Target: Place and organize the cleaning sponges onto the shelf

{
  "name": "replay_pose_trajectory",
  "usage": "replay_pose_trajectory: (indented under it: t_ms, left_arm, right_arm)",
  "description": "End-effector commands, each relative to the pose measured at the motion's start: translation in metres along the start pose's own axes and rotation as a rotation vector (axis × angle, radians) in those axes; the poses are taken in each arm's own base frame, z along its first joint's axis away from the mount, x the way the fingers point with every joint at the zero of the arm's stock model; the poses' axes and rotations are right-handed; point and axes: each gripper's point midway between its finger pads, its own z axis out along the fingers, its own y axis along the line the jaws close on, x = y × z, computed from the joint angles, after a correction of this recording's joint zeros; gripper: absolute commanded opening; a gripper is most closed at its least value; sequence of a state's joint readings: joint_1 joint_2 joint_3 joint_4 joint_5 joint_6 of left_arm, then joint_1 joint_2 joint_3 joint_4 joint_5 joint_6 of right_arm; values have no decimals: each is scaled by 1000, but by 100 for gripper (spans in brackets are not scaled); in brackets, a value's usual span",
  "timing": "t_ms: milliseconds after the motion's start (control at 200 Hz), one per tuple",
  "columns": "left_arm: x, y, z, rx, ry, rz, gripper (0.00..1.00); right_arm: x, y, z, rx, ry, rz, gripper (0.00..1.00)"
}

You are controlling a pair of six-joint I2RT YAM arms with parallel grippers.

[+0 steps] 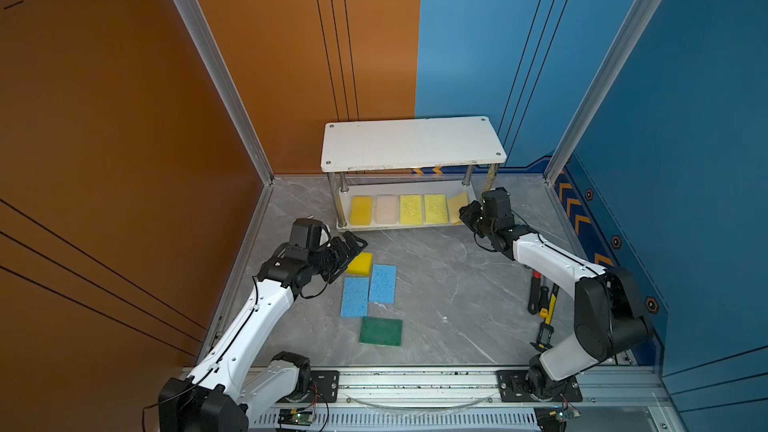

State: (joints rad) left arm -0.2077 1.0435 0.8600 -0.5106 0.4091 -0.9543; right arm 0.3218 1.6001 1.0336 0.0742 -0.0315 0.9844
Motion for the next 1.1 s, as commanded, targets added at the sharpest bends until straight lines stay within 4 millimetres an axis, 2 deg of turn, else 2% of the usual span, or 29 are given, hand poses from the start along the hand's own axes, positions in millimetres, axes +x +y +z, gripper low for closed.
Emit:
replay_pose_trajectory:
  t_ms: [0, 245, 390, 521, 661, 866, 1096]
  left_arm:
    - [4, 0, -12, 5, 28, 14, 98]
    - [5, 6, -14, -1, 29, 6, 98]
    - [7, 9, -13, -4, 34, 2, 98]
    - [8, 10, -13, -6, 35, -3, 98]
    - [7, 11, -13, -7, 30, -8, 98]
    - [5, 11, -13, -8, 24, -15, 98]
    - [4, 12, -14, -9, 24, -24, 98]
  right_arm:
    - [-10, 4, 9, 3, -65, 32, 19]
    - [-5, -10, 25, 37, -72, 75, 22]
    - [-5, -16, 29, 51, -64, 94, 33]
    - [-7, -22, 31, 53, -56, 132, 50]
    - [-8, -26, 27, 66, -42, 151, 59]
    - [-9, -48, 26, 112, -21, 239, 62]
    - [-7, -50, 40, 102, 15, 254, 68]
